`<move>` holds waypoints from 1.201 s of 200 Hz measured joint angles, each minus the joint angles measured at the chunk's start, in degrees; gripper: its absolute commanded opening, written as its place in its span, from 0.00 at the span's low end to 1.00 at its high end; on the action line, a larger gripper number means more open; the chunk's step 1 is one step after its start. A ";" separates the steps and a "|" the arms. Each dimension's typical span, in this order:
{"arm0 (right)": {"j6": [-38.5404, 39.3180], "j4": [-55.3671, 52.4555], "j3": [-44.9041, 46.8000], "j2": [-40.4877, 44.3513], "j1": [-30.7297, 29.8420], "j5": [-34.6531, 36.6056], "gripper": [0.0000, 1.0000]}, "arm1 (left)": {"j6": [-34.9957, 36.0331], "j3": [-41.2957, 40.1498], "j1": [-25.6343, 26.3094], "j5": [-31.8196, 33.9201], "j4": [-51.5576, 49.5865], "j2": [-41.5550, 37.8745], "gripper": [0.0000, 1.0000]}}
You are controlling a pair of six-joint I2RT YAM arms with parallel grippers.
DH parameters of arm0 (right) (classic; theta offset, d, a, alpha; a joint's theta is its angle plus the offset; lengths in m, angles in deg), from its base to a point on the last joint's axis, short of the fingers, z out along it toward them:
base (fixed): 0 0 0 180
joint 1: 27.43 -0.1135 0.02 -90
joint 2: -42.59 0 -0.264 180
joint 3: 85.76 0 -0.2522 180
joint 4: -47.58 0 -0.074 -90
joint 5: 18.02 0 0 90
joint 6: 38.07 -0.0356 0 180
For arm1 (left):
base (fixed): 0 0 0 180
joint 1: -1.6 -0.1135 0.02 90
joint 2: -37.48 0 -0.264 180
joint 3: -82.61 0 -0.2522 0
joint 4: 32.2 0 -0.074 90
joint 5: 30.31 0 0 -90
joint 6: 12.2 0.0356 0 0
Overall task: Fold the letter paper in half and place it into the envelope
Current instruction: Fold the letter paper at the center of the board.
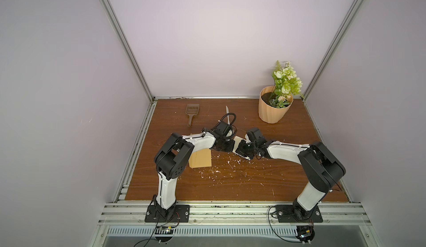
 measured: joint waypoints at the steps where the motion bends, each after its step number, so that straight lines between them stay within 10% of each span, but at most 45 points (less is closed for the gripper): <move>1: 0.00 0.00 0.07 0.00 0.00 0.00 0.00 | 0.00 0.00 0.00 0.00 0.00 0.00 0.00; 240: 0.17 -0.26 7.69 6.73 2.71 -1.11 0.00 | 1.01 -0.02 0.00 0.09 -0.52 0.00 0.00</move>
